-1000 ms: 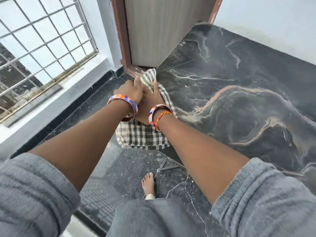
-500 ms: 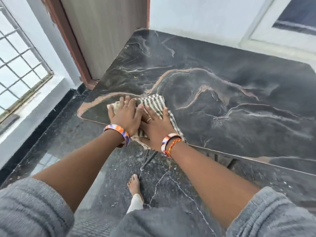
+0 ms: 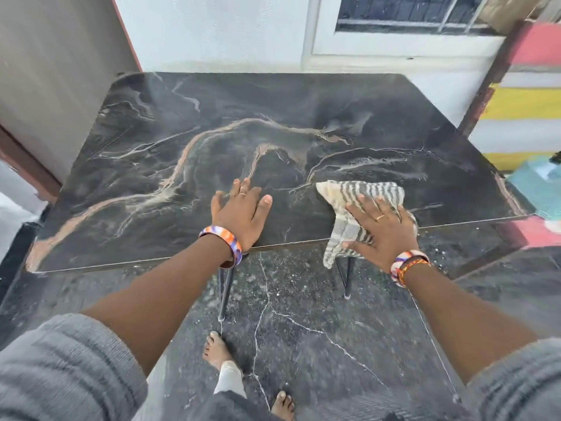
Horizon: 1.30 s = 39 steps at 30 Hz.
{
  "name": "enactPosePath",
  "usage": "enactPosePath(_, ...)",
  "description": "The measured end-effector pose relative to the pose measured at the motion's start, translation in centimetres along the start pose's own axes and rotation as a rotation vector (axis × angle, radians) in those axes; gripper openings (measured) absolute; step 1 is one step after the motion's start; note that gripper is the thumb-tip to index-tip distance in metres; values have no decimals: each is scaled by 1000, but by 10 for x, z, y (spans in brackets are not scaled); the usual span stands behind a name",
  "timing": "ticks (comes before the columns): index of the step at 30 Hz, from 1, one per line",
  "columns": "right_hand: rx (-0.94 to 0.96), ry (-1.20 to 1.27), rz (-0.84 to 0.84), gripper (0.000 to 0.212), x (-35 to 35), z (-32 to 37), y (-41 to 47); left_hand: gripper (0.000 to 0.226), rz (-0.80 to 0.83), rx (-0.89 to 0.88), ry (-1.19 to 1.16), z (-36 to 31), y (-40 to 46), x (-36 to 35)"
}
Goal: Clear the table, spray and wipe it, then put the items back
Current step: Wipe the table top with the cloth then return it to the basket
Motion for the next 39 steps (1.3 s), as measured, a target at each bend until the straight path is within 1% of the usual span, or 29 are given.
enactPosePath(3,-37,12,17,106,-3,16,-4,48,-20,44,-32,17,0,6)
enactPosePath(4,-33,14,19,105,-2,26,-5,48,-25,58,-41,23,0,8)
enactPosePath(6,17,28,35,96,1,56,-7,47,-43,78,-44,32,-2,11)
enactPosePath(10,250,46,34,66,9,149,0,47,-94,127,-64,50,-12,22)
enactPosePath(13,449,60,43,57,15,219,8,46,-146,186,-81,69,-23,31)
enactPosePath(15,566,66,55,52,21,251,13,47,-169,244,-88,85,-32,37)
enactPosePath(17,599,97,71,52,25,265,18,49,-171,289,-92,98,-38,41)
enactPosePath(19,556,135,59,53,25,268,21,50,-179,321,-91,108,-41,44)
enactPosePath(22,378,209,25,51,24,256,28,50,-195,328,-94,113,-40,47)
enactPosePath(25,174,264,34,56,28,236,42,51,-178,306,-73,112,-37,48)
enactPosePath(28,85,271,52,62,31,229,52,50,-182,286,-67,112,-34,46)
enactPosePath(30,99,233,62,67,33,235,55,48,-186,286,-82,114,-31,46)
enactPosePath(33,191,180,64,69,37,248,59,47,-182,290,-110,122,-20,52)
enactPosePath(36,365,112,65,65,46,272,70,46,-217,288,-160,135,3,72)
enactPosePath(39,591,-6,68,59,53,317,88,44,-275,328,-215,164,30,105)
Point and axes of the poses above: each hand's wrist, its own y-axis towards the middle knuckle, its own x-axis out of the back of the hand, z = x × y, the point moved 1 cm from there along y, towards the middle knuckle, and after that the axes turned 15 degrees about z, right-handed, at the moved point
